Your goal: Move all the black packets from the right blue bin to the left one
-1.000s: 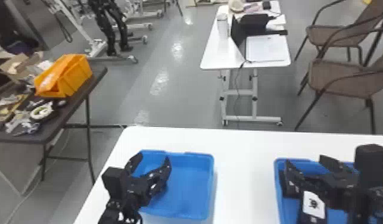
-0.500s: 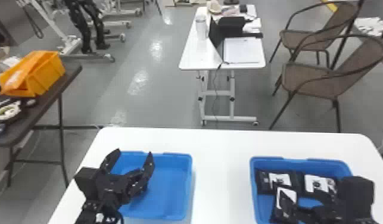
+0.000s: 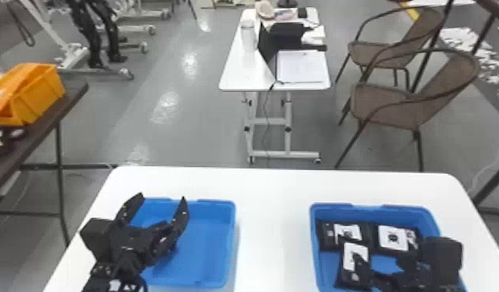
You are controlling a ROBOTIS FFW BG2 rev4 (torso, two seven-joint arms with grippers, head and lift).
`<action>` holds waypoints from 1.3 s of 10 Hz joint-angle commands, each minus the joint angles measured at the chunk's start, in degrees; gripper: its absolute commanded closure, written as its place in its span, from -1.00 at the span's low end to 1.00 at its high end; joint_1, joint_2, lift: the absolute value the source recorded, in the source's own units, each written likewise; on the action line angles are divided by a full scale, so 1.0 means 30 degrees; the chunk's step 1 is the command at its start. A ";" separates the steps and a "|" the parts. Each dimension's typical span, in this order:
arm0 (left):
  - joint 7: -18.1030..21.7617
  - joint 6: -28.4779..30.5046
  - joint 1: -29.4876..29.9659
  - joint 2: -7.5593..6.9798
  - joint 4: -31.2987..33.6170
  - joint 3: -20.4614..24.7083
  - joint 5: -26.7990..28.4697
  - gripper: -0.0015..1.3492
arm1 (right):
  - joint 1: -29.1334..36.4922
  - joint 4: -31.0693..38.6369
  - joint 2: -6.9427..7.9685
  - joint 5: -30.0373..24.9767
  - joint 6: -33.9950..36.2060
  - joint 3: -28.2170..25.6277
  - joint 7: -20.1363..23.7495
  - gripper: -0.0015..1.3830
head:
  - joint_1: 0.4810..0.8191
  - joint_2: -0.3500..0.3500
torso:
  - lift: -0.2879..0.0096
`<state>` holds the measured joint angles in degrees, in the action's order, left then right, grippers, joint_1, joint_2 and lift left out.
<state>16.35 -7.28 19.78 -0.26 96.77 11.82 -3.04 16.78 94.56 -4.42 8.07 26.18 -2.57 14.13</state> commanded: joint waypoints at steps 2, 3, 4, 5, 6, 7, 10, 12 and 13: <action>0.0000 -0.0005 -0.0030 0.0137 -0.0030 -0.0161 0.0076 -0.82 | -0.0964 -0.1226 0.0008 -0.0171 -0.0347 0.0212 0.0006 -0.82 | 0.27 0.26 | 0.94; 0.0000 -0.0034 -0.0060 0.0137 -0.0030 -0.0220 0.0076 -0.82 | -0.1227 -0.1666 0.0008 -0.0171 -0.0376 0.0388 -0.0023 -0.83 | 0.27 0.26 | 0.94; 0.0000 -0.0093 -0.0089 0.0137 -0.0059 -0.0249 0.0076 -0.82 | -0.1462 -0.1959 0.0008 -0.0229 -0.0406 0.0652 -0.0023 -0.83 | 0.27 0.26 | 0.94; 0.0000 -0.0122 -0.0118 0.0137 -0.0059 -0.0308 0.0076 -0.82 | -0.1520 -0.2105 0.0008 -0.0141 -0.0406 0.0886 -0.0286 -0.83 | 0.27 0.27 | 0.94; 0.0000 -0.0181 -0.0148 0.0137 -0.0117 -0.0308 0.0076 -0.82 | -0.1491 -0.2281 -0.0021 0.0034 -0.0406 0.1091 -0.0550 -0.83 | 0.27 0.28 | 0.94; 0.0000 -0.0210 -0.0177 0.0137 -0.0176 -0.0337 0.0076 -0.82 | -0.1608 -0.2662 -0.0050 0.0093 -0.0406 0.1384 -0.0609 -0.83 | 0.27 0.29 | 0.94; 0.0000 -0.0152 -0.0148 0.0137 -0.0235 -0.0337 0.0076 -0.82 | -0.2311 -0.3834 -0.0255 -0.0024 -0.0552 0.2087 -0.0843 -0.81 | 0.27 0.34 | 0.94; 0.0000 -0.0239 -0.0177 0.0137 -0.0235 -0.0337 0.0076 -0.82 | -0.2370 -0.4039 -0.0255 0.0064 -0.0552 0.2175 -0.1019 -0.44 | 0.27 0.35 | 0.94; 0.0000 -0.0239 -0.0148 0.0137 -0.0235 -0.0337 0.0076 -0.82 | -0.2370 -0.4039 -0.0255 0.0181 -0.0201 0.2175 -0.1370 -0.16 | 0.27 0.35 | 0.94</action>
<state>16.35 -7.98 19.28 -0.26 96.06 10.81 -2.81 9.67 82.47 -5.19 8.41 24.98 3.95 10.16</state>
